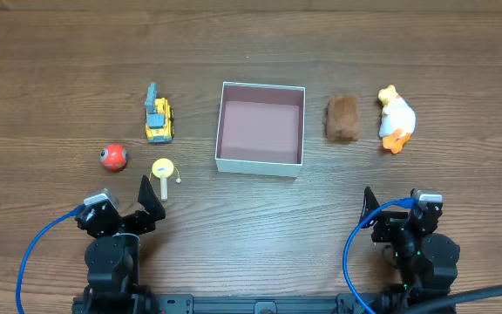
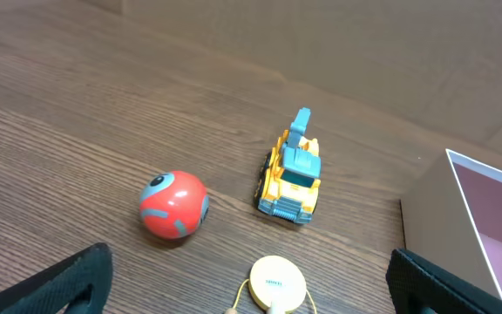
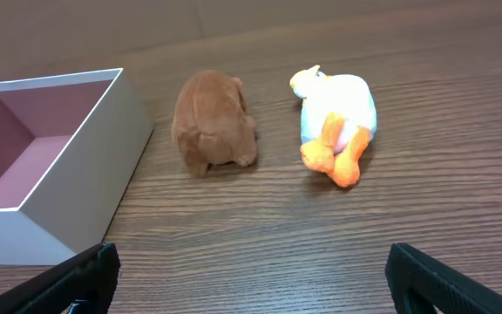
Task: Pack container
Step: 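Move both grippers forward toward the toys beside the box, then grasp the brown plush hamster with the right gripper, then carry the hamster into the box and release it, then grasp the white plush duck with the right gripper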
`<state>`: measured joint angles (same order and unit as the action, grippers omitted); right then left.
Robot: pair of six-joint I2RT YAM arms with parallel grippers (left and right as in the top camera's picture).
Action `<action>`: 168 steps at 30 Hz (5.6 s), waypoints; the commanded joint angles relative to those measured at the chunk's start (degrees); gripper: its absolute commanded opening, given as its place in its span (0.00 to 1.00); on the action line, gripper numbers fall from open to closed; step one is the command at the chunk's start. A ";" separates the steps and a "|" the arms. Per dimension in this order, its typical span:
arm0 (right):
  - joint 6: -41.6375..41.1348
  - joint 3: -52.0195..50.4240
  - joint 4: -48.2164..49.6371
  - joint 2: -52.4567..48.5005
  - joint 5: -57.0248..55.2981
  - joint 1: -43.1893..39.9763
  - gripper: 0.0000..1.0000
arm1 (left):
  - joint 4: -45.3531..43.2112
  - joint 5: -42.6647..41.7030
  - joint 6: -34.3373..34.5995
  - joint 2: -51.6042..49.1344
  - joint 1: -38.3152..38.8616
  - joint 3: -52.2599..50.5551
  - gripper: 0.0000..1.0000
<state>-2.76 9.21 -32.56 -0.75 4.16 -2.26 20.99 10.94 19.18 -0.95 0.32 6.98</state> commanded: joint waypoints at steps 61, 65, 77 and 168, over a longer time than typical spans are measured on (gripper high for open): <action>-7.72 81.13 -23.26 -112.72 1.40 8.31 1.00 | 16.04 -7.37 -2.89 -81.37 -0.39 53.27 1.00; -8.00 81.13 -21.20 -118.29 1.73 8.31 0.93 | 16.04 -7.39 -2.89 -84.43 -0.39 53.27 1.00; -11.13 96.78 -40.41 -106.75 4.90 11.93 0.04 | 16.04 -7.39 -2.89 -87.45 -0.39 53.27 1.00; -17.84 84.19 -37.13 -92.94 2.19 8.37 0.04 | 16.04 -7.39 -2.89 -87.45 -0.39 53.27 1.00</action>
<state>-15.64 92.51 -69.58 -103.33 4.51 -1.04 37.10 3.25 17.41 -88.16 0.27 58.89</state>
